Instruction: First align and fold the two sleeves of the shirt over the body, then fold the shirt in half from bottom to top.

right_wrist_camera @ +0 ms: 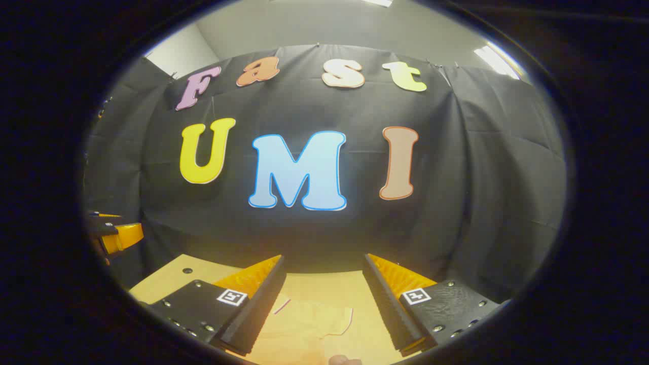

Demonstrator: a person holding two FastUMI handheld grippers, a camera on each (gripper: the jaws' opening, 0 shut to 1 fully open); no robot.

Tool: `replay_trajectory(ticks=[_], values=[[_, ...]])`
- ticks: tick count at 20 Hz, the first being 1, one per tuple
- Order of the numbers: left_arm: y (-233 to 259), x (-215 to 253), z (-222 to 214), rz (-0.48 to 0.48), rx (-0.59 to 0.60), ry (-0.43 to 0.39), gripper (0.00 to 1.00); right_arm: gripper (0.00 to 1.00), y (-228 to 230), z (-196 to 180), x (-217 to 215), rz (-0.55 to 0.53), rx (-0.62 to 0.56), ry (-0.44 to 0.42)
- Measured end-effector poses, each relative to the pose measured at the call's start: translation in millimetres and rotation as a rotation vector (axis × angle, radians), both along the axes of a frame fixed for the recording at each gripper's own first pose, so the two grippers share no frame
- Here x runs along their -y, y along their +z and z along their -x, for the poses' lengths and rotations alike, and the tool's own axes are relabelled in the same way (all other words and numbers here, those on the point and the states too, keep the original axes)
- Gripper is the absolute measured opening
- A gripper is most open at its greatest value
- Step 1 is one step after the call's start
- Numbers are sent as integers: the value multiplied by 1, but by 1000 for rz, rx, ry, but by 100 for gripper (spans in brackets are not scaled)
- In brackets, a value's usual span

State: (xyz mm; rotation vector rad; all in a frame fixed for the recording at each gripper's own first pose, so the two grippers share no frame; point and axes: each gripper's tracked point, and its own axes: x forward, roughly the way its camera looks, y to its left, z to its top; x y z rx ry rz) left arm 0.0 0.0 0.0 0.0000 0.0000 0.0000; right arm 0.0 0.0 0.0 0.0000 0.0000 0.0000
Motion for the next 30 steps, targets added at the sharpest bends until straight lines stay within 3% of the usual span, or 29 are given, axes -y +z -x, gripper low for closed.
replay_trajectory(ticks=[19, 30], values=[[0, 1, 4, -33, -35, 49, 95, 95, -19, -29, 8, -19, -60, -2], [-1, -2, 3, -27, -51, 94, 95, 96, -120, -72, 16, -30, -306, 22]])
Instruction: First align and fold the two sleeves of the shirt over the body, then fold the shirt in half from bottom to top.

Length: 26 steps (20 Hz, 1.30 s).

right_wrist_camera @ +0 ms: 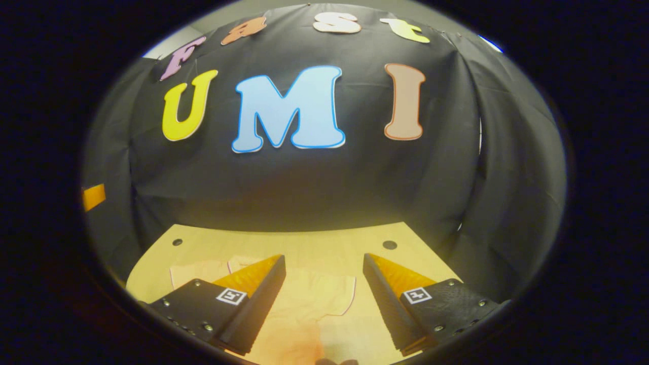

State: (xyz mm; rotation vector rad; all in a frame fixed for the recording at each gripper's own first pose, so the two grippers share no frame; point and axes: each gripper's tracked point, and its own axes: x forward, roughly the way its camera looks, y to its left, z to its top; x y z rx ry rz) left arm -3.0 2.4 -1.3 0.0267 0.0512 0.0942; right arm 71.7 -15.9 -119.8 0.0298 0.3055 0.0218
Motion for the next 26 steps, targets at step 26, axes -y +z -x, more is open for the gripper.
replay_trajectory(ticks=[26], values=[[-20, -29, 27, 23, -83, 191, 96, 81, -246, -50, 27, -94, -610, -108]])
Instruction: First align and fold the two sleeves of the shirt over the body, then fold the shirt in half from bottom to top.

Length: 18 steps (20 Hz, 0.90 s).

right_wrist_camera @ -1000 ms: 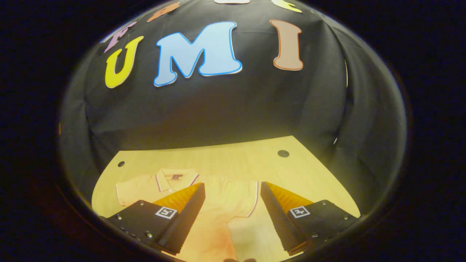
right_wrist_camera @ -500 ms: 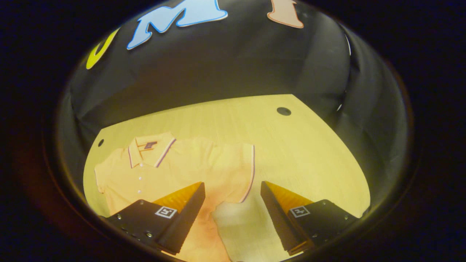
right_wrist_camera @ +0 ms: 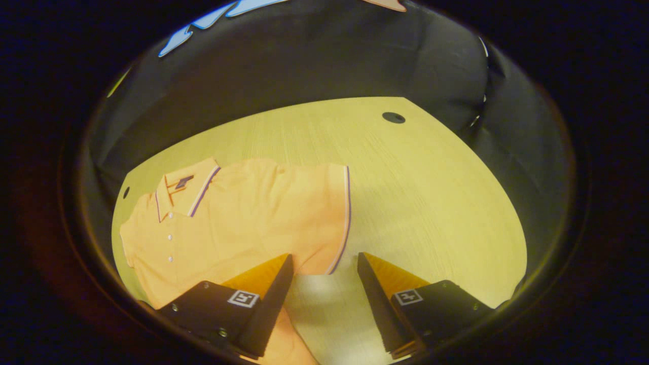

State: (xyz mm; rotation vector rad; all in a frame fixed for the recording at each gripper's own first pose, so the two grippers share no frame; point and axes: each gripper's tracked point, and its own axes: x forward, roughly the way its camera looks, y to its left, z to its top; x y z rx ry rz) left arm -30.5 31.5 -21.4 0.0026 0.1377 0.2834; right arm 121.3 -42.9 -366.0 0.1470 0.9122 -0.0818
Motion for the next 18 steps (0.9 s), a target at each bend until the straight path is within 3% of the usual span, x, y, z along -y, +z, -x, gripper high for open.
replay_trajectory(ticks=[3, 4, 6, 7, 8, 9, 10, 18], values=[[-2, 0, 1, 6, -9, 8, 96, 66, -5, 7, -1, -17, -24, 5], [-3, 0, 1, 6, -11, 12, 96, 52, -13, 2, -3, -14, -35, 20], [-3, 0, 1, 9, -12, 14, 95, 48, -12, 8, 4, 44, -29, 53], [-3, 0, 1, 10, -13, 16, 95, 19, -7, 6, 2, 43, -12, 49], [-3, -1, 2, 10, -13, 21, 96, 12, -8, 7, 3, 34, -20, 47], [-2, -1, 2, 11, -13, 22, 95, 12, -7, 4, 4, 27, -16, 42], [-2, 0, 2, 13, -14, 23, 95, 0, -7, 7, 4, 15, -23, 29], [-3, -2, 5, 18, -19, 44, 95, 0, 14, -6, -3, 32, 36, 63]])
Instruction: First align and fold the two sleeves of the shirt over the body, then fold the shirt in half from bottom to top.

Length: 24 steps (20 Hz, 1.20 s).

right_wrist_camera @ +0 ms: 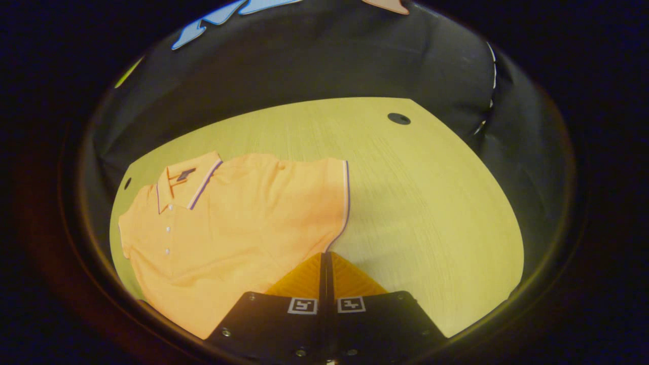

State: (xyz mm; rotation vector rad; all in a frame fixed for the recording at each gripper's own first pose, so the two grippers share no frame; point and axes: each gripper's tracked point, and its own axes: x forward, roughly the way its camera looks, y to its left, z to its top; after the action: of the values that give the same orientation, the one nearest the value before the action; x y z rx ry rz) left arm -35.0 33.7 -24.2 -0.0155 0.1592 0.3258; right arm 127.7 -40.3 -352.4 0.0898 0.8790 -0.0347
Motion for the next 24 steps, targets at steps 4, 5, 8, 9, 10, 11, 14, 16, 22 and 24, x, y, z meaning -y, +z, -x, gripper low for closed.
replay_trajectory(ticks=[4, 5, 8, 9, 10, 11, 14, 16, 22, 24], values=[[1, -3, 5, -7, 2, 9, 95, 0, 25, -15, -32, 3, 61, 86], [2, -3, 5, -8, 3, 11, 96, 0, 30, -18, -44, 0, 72, 114], [2, -4, 7, -4, 2, 18, 96, 0, 40, -23, -85, 18, 106, 222], [1, -3, 6, 1, 2, 21, 95, 0, 41, -24, -96, 39, 113, 259], [1, -3, 6, 6, 0, 23, 96, 0, 40, -23, -107, 48, 113, 281], [0, -2, 6, 11, -2, 25, 95, 0, 36, -21, -115, 46, 101, 290], [-2, -2, 6, 12, -7, 31, 95, 0, 19, -20, -99, 93, 53, 227], [-4, -2, 7, 9, -11, 32, 95, 30, 13, -19, -87, 48, 24, 184], [-11, 0, 5, 16, -27, 40, 96, 55, 13, -32, -15, 61, 22, -16], [-13, 0, 5, 15, -30, 39, 95, 55, 8, -33, 5, 73, 4, -67]])
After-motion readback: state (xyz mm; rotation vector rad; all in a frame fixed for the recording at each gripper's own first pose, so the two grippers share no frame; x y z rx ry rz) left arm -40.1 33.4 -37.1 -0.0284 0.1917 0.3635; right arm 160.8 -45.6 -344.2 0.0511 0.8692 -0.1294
